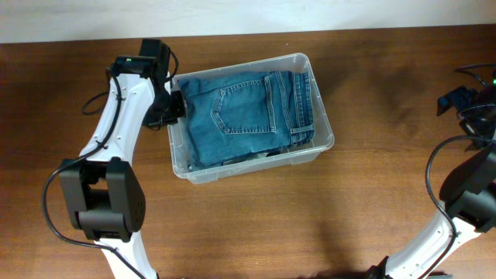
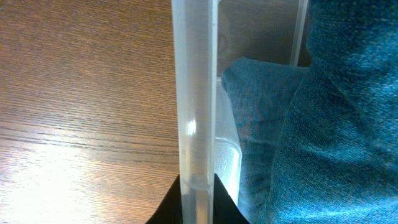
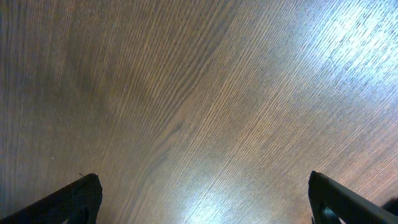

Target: Pack container

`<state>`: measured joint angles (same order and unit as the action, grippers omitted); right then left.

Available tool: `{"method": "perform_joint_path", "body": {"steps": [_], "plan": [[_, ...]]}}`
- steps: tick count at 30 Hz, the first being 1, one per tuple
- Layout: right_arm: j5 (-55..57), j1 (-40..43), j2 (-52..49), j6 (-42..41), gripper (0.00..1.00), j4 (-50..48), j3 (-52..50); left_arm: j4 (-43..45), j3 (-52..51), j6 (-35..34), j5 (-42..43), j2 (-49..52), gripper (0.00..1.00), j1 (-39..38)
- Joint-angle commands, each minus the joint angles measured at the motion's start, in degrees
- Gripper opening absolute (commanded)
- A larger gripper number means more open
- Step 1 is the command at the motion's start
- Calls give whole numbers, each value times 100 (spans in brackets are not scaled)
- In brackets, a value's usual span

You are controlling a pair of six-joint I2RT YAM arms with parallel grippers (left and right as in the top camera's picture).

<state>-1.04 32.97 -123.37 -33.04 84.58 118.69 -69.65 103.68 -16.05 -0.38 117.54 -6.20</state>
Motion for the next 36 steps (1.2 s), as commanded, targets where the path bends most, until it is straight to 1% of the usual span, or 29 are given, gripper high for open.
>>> {"method": "perform_joint_path", "body": {"steps": [1,5,12,14,24,27,32,36], "plan": [[90,7,107,-46,98,-4,-20,48,116,190,-109,31,1,35],[90,7,107,-46,98,-2,-20,295,116,442,-111,31,1,35],[90,7,107,-48,98,-4,-20,929,116,1438,-103,33,0,35],[90,7,107,-48,98,-2,-20,1016,116,1589,-87,33,1,35],[90,7,107,-46,99,-2,-20,1259,116,1558,-81,33,0,35],[90,7,107,-46,98,-2,-20,1165,116,1484,157,33,1,35],[90,7,107,-46,98,-2,-20,1051,116,787,170,33,1,35],[90,7,107,-48,99,-2,-20,1047,116,651,170,33,1,35]]}}
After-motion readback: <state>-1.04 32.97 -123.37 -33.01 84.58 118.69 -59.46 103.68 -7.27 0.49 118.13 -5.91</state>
